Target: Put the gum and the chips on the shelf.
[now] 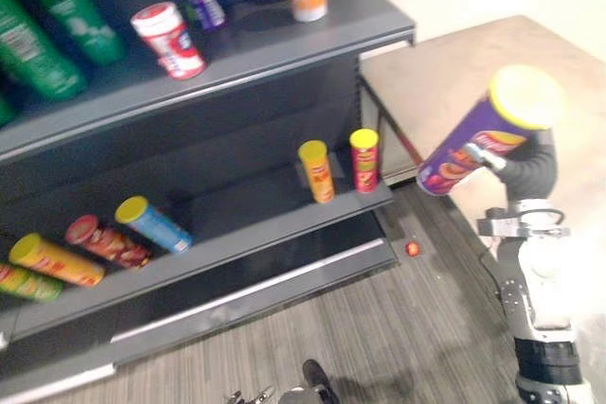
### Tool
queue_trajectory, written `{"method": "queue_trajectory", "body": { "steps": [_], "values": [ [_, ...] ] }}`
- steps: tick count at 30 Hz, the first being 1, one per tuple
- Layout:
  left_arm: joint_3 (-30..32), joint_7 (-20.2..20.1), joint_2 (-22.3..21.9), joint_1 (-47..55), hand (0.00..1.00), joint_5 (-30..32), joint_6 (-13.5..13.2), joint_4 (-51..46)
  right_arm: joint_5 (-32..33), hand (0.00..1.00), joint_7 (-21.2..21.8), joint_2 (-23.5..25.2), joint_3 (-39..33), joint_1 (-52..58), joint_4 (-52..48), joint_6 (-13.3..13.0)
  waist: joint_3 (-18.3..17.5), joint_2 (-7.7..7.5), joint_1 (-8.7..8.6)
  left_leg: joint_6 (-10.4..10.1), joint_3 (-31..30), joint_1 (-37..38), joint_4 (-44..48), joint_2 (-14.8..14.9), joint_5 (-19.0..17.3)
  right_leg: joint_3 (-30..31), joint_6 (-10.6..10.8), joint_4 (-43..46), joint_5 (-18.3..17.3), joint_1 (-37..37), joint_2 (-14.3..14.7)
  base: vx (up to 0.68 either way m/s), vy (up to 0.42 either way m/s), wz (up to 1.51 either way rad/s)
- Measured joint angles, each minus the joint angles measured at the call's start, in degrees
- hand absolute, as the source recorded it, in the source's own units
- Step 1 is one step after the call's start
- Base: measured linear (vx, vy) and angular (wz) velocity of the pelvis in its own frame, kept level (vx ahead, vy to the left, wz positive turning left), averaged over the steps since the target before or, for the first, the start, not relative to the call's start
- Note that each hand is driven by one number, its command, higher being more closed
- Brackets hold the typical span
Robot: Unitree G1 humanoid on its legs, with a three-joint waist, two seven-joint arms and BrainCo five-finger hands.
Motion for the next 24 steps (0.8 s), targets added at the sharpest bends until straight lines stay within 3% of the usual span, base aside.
{"method": "queue_trajectory", "body": {
  "steps": [2,4,8,11,14,15,16,17,18,19,20,22,23,24],
  "values": [
    [0.0,0.02,0.1,0.04,0.0,0.13,-0.05,-0.26,-0.01,1.0,0.13,0.15,0.06,0.35,-0.01,-0.02,-0.2,-0.11,-0.17,-1.07,-1.28,0.62,-3.16,-1.13,0.94,-1.35,0.12,0.05,-0.07,0.37,0.09,-0.02,0.12,0.45],
    [0.34,0.05,0.6,-0.11,0.0,0.7,-0.13,-1.74,-1.27,1.0,0.08,2.29,-0.19,1.41,0.02,-0.01,0.41,-1.42,-0.39,-0.99,-3.18,-0.3,-4.24,-1.72,1.61,-3.08,0.12,0.25,-0.07,0.49,-0.02,-0.04,0.087,0.51],
    [0.89,0.44,0.57,-0.13,0.0,1.25,-0.13,-1.93,-2.18,1.0,-0.47,3.42,0.0,1.71,0.12,0.0,0.45,-1.9,-0.39,-0.5,-6.45,-1.74,-4.24,-2.95,1.94,-4.77,0.11,2.06,-0.07,0.43,-1.54,-0.06,0.083,0.4],
    [0.8,1.34,0.55,0.02,0.0,1.17,-0.07,-1.82,-2.68,1.0,-0.88,3.41,0.71,1.7,0.42,0.01,0.61,-2.17,-0.07,-0.3,-7.61,-1.72,-4.25,-4.09,1.74,-4.92,0.11,4.61,-0.07,0.43,-3.49,-0.08,0.08,0.17],
    [0.01,1.26,1.12,-0.07,0.0,1.01,-0.12,-1.87,-4.37,1.0,-1.74,3.49,2.23,1.7,0.97,0.12,1.22,-3.14,0.04,0.25,-7.61,-0.59,-4.48,-6.08,-0.32,-4.89,-0.68,11.33,-2.56,0.27,-8.06,-0.06,0.104,0.08],
    [-0.36,1.26,1.54,-0.13,0.0,0.99,-0.14,-1.86,-4.39,1.0,-1.83,3.57,2.65,1.69,1.6,0.27,1.5,-3.6,0.0,0.45,-7.65,0.04,-4.59,-6.76,-1.01,-4.59,-2.46,14.91,-3.74,0.03,-10.29,-0.06,0.174,0.08],
    [-1.05,1.26,2.4,-0.16,0.0,0.95,-0.22,-1.92,-4.51,1.0,-1.92,3.88,3.45,1.66,2.35,0.47,1.91,-4.83,0.01,1.15,-7.96,0.54,-4.59,-7.86,-1.93,-0.73,-6.14,21.27,-4.83,-1.86,-13.77,-0.05,0.189,0.1],
    [-1.53,1.25,2.77,-0.18,0.0,0.94,-0.25,-2.03,-4.61,1.0,-1.9,3.88,3.71,1.63,2.39,0.64,2.15,-5.25,-0.07,1.23,-8.28,0.56,-4.59,-8.09,-1.99,3.09,-9.0,24.3,-4.67,-3.48,-14.8,-0.03,0.172,0.18],
    [-2.55,1.28,3.34,-0.2,0.0,0.89,-0.34,-2.13,-5.13,1.0,-1.78,3.9,3.9,1.72,2.42,0.82,2.42,-5.44,-0.34,1.27,-9.47,0.32,-4.58,-8.0,-2.01,12.29,-12.02,28.85,-4.53,-7.71,-14.86,-0.01,0.103,0.44],
    [-3.21,1.24,3.93,-0.36,0.0,0.54,-0.33,-2.07,-5.79,1.0,-1.66,4.11,3.92,2.08,2.43,1.0,3.01,-5.47,-1.18,1.24,-12.18,0.01,-4.6,-7.2,-2.0,25.32,-8.91,30.03,-7.69,-10.97,-10.18,-0.01,0.07,0.75],
    [-3.22,1.24,4.53,-0.32,0.0,0.4,-0.3,-1.54,-6.22,1.0,-1.68,4.37,3.91,2.29,2.35,1.06,3.27,-5.63,-1.63,1.21,-14.17,0.01,-4.6,-6.77,-2.02,33.42,-6.75,29.33,-9.89,-12.4,-5.1,0.01,0.041,0.81],
    [-2.9,1.24,4.54,-0.2,0.0,0.09,-0.15,-0.93,-6.28,1.0,-1.72,4.34,3.72,2.66,1.85,1.02,3.5,-5.59,-1.7,0.5,-16.83,0.15,-4.62,-7.18,-2.51,38.39,-5.97,25.94,-11.05,-12.66,0.01,0.04,-0.009,0.78],
    [-2.9,1.22,4.6,-0.28,0.0,0.06,-0.17,-0.83,-6.33,1.0,-1.72,4.47,3.76,2.8,1.74,0.97,3.51,-6.11,-1.66,-1.33,-17.67,0.11,-4.63,-7.78,-3.79,39.24,-5.93,24.17,-11.0,-12.83,1.39,0.05,-0.005,0.88],
    [-1.91,0.85,5.81,-0.46,0.0,0.06,-0.25,-0.36,-6.74,1.0,-1.6,5.95,3.89,3.46,1.32,0.96,2.58,-10.41,-1.67,-1.78,-17.92,-0.92,-1.99,-10.87,-6.07,41.34,-7.39,19.95,-11.98,-14.3,0.31,0.04,-0.025,0.82]
  ]
}}
